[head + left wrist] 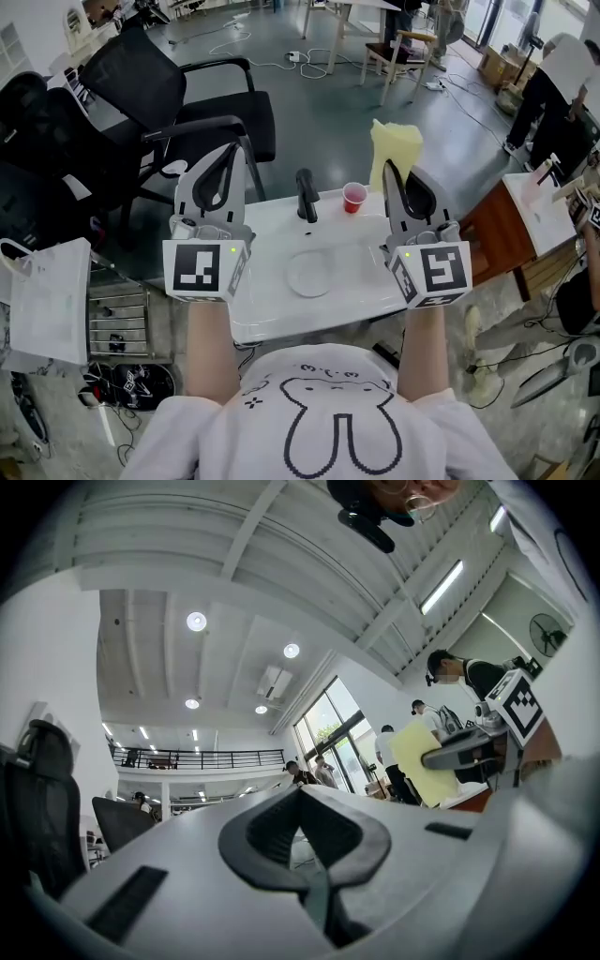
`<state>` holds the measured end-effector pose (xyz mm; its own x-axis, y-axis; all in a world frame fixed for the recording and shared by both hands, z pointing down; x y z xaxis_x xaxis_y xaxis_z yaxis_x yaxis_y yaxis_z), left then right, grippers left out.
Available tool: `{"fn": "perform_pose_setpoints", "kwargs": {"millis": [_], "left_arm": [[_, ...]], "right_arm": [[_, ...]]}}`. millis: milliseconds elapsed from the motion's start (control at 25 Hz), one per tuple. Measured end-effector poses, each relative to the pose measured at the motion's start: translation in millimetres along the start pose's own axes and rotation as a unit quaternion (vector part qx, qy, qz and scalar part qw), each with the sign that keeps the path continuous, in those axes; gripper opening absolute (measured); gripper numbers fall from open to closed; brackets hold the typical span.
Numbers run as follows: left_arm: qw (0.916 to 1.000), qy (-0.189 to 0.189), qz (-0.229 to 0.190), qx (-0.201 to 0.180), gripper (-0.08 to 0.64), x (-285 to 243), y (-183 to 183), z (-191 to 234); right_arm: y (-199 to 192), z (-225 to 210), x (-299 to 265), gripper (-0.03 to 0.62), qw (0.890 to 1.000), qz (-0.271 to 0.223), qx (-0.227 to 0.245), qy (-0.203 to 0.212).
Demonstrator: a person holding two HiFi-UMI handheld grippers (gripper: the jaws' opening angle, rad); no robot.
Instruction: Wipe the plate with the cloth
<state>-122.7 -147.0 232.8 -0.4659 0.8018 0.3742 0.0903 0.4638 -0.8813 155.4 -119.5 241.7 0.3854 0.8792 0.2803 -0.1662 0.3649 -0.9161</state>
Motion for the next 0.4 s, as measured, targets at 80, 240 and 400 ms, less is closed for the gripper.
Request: {"fn": "perform_pose_setpoints", "kwargs": {"millis": [80, 240, 400], "left_arm": [[1.0000, 0.003, 0.001, 0.001, 0.009, 0.8, -0.5, 0.7], [0.9999, 0.011, 0.000, -0.002, 0.009, 2.2, 0.7, 2.2], [0.9999, 0.016, 0.001, -0.006, 0.009, 3.8, 1.9, 4.5]], "right_arm": [[0.0, -0.2, -0.7, 0.037, 1.000, -0.001, 0.000, 0.000], [1.6, -3.4, -0.7, 0.037, 1.000, -0.004, 0.002, -0.008], [4.6, -5.7, 1.4, 0.037, 1.000, -0.009, -0.002, -0.021]]}}
Point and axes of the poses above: the fingertips, and each gripper's own axes: x backward along the fingers, z to its left, y out of its top, the point moved 9 cm from there along x, backward along the fingers, and after that the axes turned 4 degrees about -z, right-handed, at the moved point
